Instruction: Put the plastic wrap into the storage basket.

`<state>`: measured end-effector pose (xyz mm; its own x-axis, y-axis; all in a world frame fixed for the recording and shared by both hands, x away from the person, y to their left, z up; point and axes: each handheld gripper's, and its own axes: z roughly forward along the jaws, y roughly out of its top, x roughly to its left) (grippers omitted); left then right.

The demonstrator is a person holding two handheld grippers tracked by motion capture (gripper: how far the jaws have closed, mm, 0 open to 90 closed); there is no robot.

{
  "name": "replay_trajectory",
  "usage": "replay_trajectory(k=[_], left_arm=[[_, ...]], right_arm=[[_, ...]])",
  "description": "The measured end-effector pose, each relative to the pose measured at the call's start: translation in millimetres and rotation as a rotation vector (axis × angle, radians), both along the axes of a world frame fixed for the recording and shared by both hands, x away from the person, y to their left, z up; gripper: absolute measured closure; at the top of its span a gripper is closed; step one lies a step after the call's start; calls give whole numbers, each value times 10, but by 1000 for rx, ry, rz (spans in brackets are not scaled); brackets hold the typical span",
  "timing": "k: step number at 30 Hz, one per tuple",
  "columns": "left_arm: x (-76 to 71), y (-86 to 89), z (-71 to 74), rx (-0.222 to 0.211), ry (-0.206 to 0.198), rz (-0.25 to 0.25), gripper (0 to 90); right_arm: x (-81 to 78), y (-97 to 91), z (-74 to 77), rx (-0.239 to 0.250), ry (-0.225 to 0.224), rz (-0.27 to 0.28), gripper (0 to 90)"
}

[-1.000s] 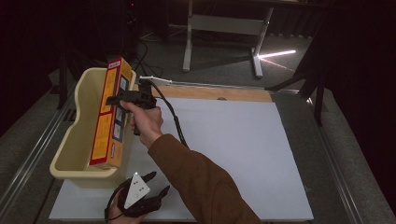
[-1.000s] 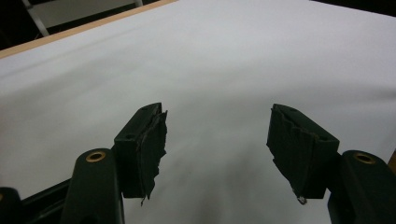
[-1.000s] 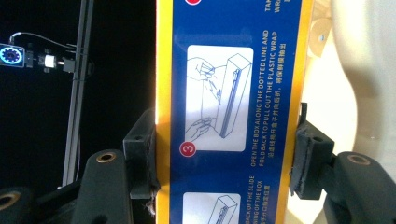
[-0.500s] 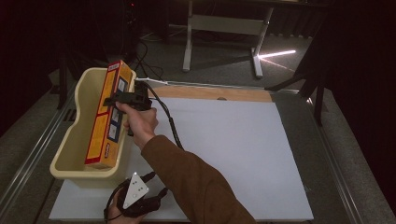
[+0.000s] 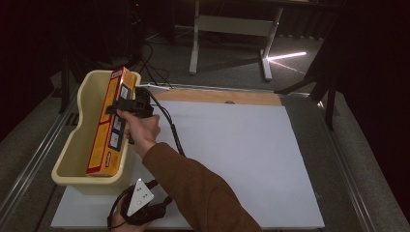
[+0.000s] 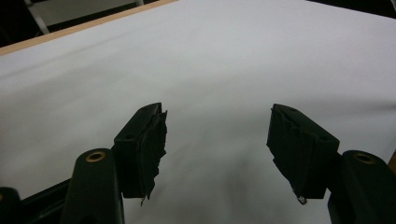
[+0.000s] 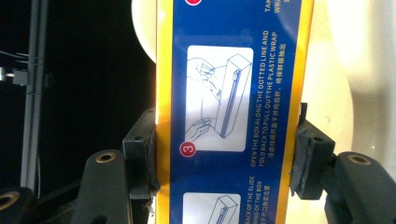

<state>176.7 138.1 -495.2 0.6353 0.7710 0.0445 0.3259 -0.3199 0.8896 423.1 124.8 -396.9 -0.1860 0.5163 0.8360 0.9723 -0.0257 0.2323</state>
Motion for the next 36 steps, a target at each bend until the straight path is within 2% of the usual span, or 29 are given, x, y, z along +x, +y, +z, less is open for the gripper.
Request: replay_trajectory(k=[9, 11, 13, 15, 18, 21, 23, 26, 29, 31, 33, 34, 36], left_arm=[[2, -1, -3, 1, 0, 1, 366], [5, -2, -6, 1, 2, 1, 366], [4, -4, -4, 1, 1, 2, 366], [4, -6, -5, 4, 0, 2, 365], [11, -10, -12, 9, 5, 1, 365], [8, -15, -12, 7, 4, 2, 365], [7, -13, -12, 8, 3, 3, 365], [9, -12, -12, 12, 3, 4, 365], [8, -11, -11, 16, 1, 4, 365], [7, -13, -11, 19, 0, 6, 365], [7, -15, -12, 22, 0, 6, 365], [5, -17, -12, 21, -1, 6, 365], [0, -18, -11, 20, -5, 9, 364]], right_arm=[[9, 10, 1, -51, -3, 22, 371], [0, 22, 29, -104, -10, 29, 366], [-7, 15, 45, -134, -19, 22, 353], [-15, -25, 100, -118, -42, 2, 397], [-24, -50, 223, -96, -44, 31, 417], [-54, -68, 322, -115, -84, 52, 431], [-68, -78, 343, -114, -94, 85, 436], [-86, -108, 365, -139, -129, 118, 440], [-79, -154, 387, -140, -157, 169, 478], [-96, -186, 409, -155, -197, 205, 486], [-130, -218, 443, -188, -257, 238, 495], [-151, -241, 460, -191, -295, 256, 494], [-214, -300, 486, -236, -400, 273, 494]])
